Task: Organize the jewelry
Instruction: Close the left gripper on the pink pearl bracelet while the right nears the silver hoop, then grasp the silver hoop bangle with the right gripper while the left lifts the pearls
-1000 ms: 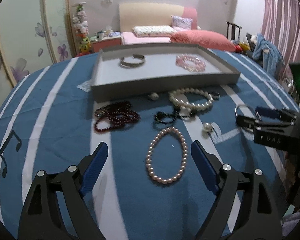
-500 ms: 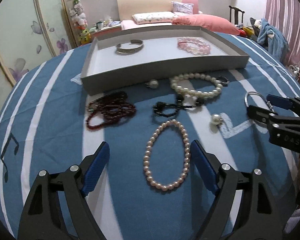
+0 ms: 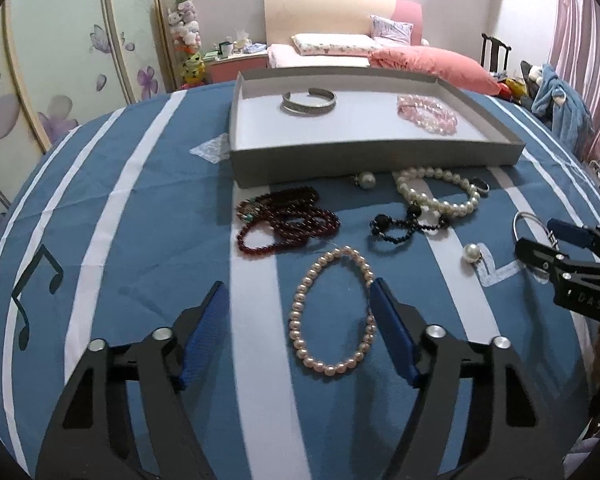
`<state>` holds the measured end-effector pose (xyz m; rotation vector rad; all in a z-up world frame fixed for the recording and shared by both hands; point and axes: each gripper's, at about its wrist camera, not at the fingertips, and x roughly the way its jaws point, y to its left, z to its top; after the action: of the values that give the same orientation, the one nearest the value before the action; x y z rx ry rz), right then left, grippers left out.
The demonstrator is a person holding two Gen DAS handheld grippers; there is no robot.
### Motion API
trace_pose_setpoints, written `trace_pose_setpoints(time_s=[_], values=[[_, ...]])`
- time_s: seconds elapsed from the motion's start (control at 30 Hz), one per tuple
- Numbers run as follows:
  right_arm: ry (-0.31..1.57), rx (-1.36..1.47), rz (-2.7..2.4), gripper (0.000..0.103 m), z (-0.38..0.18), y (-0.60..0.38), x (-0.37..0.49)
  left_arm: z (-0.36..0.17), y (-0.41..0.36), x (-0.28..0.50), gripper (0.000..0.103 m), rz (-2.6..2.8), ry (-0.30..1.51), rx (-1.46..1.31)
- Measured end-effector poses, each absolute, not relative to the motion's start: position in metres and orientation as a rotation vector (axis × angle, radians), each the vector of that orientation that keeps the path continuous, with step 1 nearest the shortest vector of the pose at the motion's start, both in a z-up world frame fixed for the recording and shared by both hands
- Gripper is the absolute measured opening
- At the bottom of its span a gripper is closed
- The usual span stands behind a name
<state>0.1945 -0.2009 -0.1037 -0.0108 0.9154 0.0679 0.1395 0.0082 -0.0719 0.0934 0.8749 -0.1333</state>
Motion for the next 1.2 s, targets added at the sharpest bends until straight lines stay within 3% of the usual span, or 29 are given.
trace_pose_setpoints(time_s=[0.03,0.17,0.3,0.73,0.83,0.9,0.97,1.2], values=[[0.916,-0.011,0.068,0.072,-0.104,-0.201,0.195,-0.071,0.010,0.139,0.065,-0.128,0.874,0.094],[0.916,-0.011,0.068,0.072,-0.104,-0.201,0.195,-0.077,0.013,0.144,0.044,-0.127,0.903,0.109],[0.916,-0.011,0.069,0.072,-0.104,-0.201,0.194,-0.078,0.008,0.141,0.040,-0.138,0.895,0.126],[0.932,-0.022,0.075,0.074,-0.105,-0.200,0.191,-0.078,0.003,0.132,0.040,-0.154,0.892,0.177],[0.935,-0.030,0.077,0.072,-0.105,-0.200,0.188,-0.078,0.004,0.131,0.029,-0.180,0.898,0.152],[0.945,-0.034,0.078,0.071,-0.104,-0.200,0.186,-0.078,0.000,0.130,0.014,-0.191,0.895,0.163],[0.947,-0.031,0.079,0.071,-0.103,-0.200,0.185,-0.078,-0.002,0.128,0.007,-0.197,0.891,0.177],[0.922,-0.004,0.076,0.071,-0.103,-0.203,0.177,-0.076,0.003,0.127,0.006,-0.207,0.881,0.143]])
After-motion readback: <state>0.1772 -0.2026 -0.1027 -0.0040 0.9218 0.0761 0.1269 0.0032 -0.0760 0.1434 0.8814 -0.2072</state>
